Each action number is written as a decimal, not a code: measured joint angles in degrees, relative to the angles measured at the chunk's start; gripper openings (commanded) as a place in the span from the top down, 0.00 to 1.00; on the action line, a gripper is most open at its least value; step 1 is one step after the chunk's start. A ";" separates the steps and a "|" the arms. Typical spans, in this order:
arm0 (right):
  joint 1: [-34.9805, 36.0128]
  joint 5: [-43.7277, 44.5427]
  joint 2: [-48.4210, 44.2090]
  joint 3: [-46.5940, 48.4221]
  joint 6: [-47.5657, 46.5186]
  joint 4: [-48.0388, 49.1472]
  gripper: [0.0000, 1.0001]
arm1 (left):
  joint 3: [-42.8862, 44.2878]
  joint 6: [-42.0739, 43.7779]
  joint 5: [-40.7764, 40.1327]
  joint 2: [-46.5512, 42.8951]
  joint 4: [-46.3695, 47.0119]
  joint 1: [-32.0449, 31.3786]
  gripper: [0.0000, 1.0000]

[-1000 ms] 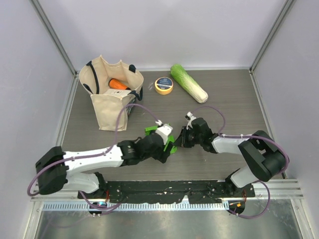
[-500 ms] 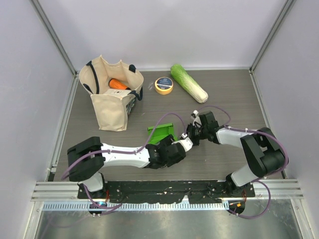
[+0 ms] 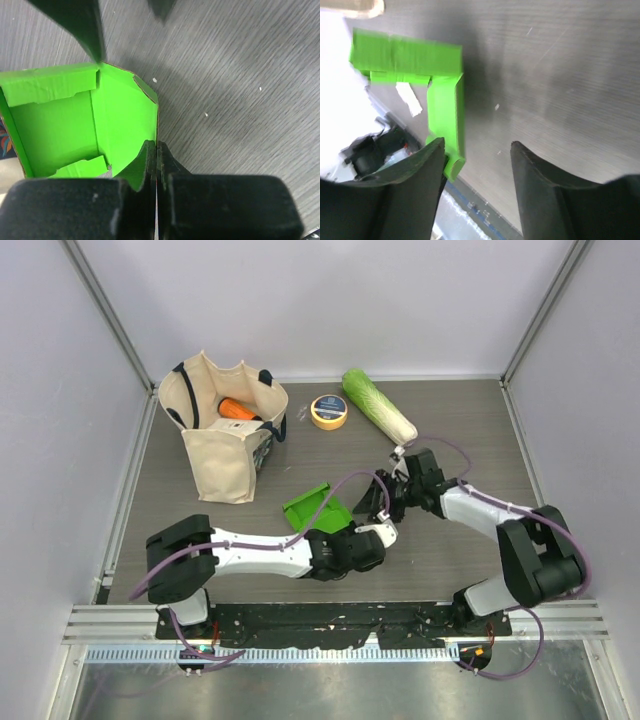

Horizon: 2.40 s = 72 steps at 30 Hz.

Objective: Fold the paper box

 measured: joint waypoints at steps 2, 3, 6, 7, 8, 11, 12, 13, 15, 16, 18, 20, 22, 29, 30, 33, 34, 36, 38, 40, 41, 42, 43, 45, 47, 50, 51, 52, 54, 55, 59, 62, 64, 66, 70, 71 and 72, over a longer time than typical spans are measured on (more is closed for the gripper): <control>-1.03 4.55 -2.49 1.75 -1.95 -3.10 0.36 | 1.97 -1.40 0.11 0.00 -2.40 0.11 1.00; -1.73 7.87 -4.28 2.86 -3.21 -5.07 0.35 | 3.04 -2.25 0.31 -0.04 -3.54 0.28 1.00; -4.04 20.48 -11.43 6.34 -6.54 -10.29 0.32 | 9.14 -7.50 1.68 -0.07 -8.81 1.51 1.00; -4.57 24.94 -13.77 7.34 -7.74 -11.74 0.33 | 11.69 -10.49 1.97 -0.07 -10.73 2.36 1.00; -5.05 29.35 -15.74 8.41 -8.87 -13.29 0.32 | 13.88 -13.33 2.21 -0.09 -12.41 3.23 1.00; -5.55 38.32 -18.51 11.04 -11.58 -16.85 0.34 | 21.46 -25.07 3.80 -0.39 -18.29 8.96 1.00; -5.53 39.87 -18.82 11.32 -12.35 -17.51 0.34 | 23.15 -29.14 5.01 -0.72 -19.85 11.69 1.00; -5.53 40.65 -18.91 11.15 -13.00 -18.14 0.35 | 24.24 -33.05 6.19 -1.09 -21.03 14.38 1.00; -5.49 40.06 -19.28 9.14 -13.68 -18.14 0.36 | 25.16 -40.44 8.79 -1.68 -22.27 18.99 1.00; -5.49 38.23 -20.20 6.29 -14.03 -17.16 0.36 | 25.27 -43.78 9.73 -1.84 -22.80 21.14 1.00; -4.72 35.26 -22.38 1.53 -14.49 -16.94 0.36 | 25.59 -49.70 11.15 -1.73 -24.17 23.37 1.00; -2.36 32.44 -25.64 -3.34 -14.88 -16.52 0.36 | 27.23 -55.84 12.59 -0.55 -26.86 24.00 1.00; 2.05 31.01 -29.44 -6.93 -15.28 -15.41 0.36 | 30.99 -62.64 14.84 2.05 -30.88 24.59 1.00; 16.92 37.68 -33.88 -8.98 -8.09 -9.49 0.42 | 34.12 -81.46 19.23 7.67 -38.73 26.56 1.00; 19.65 40.79 -33.38 -9.46 -5.44 -8.41 0.42 | 33.22 -83.67 19.32 7.50 -39.06 26.71 1.00; 27.06 46.95 -33.66 -12.59 0.55 -6.19 0.43 | 31.56 -89.37 19.23 7.37 -39.74 26.95 1.00; 28.68 48.48 -34.10 -13.68 1.95 -5.62 0.43 | 31.43 -90.51 19.17 7.37 -39.80 26.95 1.00; 31.04 51.67 -35.15 -16.02 5.01 -4.61 0.43 | 31.39 -92.98 19.02 7.30 -39.82 26.95 0.88; 32.11 53.99 -35.39 -16.98 7.52 -3.98 0.42 | 31.39 -94.55 19.04 7.28 -39.82 26.95 0.71; 32.76 55.76 -35.04 -17.31 9.35 -2.73 0.41 | 31.39 -95.19 19.06 7.28 -40.06 26.95 0.49; 33.03 56.33 -34.58 -17.33 9.70 -1.88 0.40 | 31.39 -95.45 18.91 7.28 -40.22 26.95 0.42; 33.27 56.92 -33.92 -17.29 9.81 -0.94 0.40 | 31.39 -95.54 18.69 7.28 -40.33 26.95 0.35; 33.44 57.44 -33.29 -17.22 9.75 -0.48 0.39 | 31.39 -95.49 18.40 7.19 -40.44 26.95 0.24; 33.73 58.99 -31.61 -16.98 9.31 -0.04 0.39 | 31.32 -94.60 17.62 6.56 -40.54 26.95 0.11; 33.75 60.26 -30.42 -16.20 9.01 -0.24 0.39 | 30.29 -92.74 16.20 4.24 -40.11 26.95 0.00; 33.57 62.25 -28.72 -13.46 8.20 -0.90 0.39 | 25.97 -88.46 13.25 -3.15 -38.29 26.95 0.00; 33.22 62.77 -28.06 -12.26 7.76 -1.01 0.39 | 23.61 -85.88 12.33 -6.78 -37.18 26.95 0.00; 32.96 63.06 -27.52 -11.47 7.43 -1.01 0.39 | 20.35 -82.84 11.56 -11.21 -34.69 26.95 0.00; 31.91 63.23 -26.16 -9.94 6.05 -0.98 0.39 | 11.72 -74.77 10.95 -21.79 -28.15 26.95 0.00; 31.39 63.21 -25.49 -9.42 5.35 -1.01 0.39 | 6.62 -70.44 11.13 -27.19 -23.50 26.97 0.00; 27.43 61.48 -23.96 -9.05 0.98 -0.55 0.39 | -9.27 -56.28 14.71 -41.83 -11.50 27.26 0.12; 24.00 58.55 -22.99 -9.05 -4.17 2.71 0.39 | -13.49 -48.19 18.14 -41.70 -7.28 27.39 0.36; 21.66 55.71 -21.62 -8.79 -8.22 5.62 0.39 | -13.46 -43.98 20.48 -36.74 -5.16 27.80 0.48; 19.91 53.02 -19.56 -7.28 -12.07 6.51 0.39 | -13.18 -40.74 23.39 -30.03 -2.84 28.59 0.57; 18.99 49.99 -17.94 -2.91 -16.57 5.60 0.39 | -13.09 -37.73 28.76 -20.41 0.04 31.34 0.71; 18.99 49.81 -18.38 -2.01 -16.65 4.79 0.39 | -12.76 -37.24 29.62 -18.93 0.39 31.82 0.72; 18.99 49.90 -19.02 -1.57 -16.59 4.13 0.38 | -12.24 -36.94 30.36 -17.59 0.70 32.17 0.71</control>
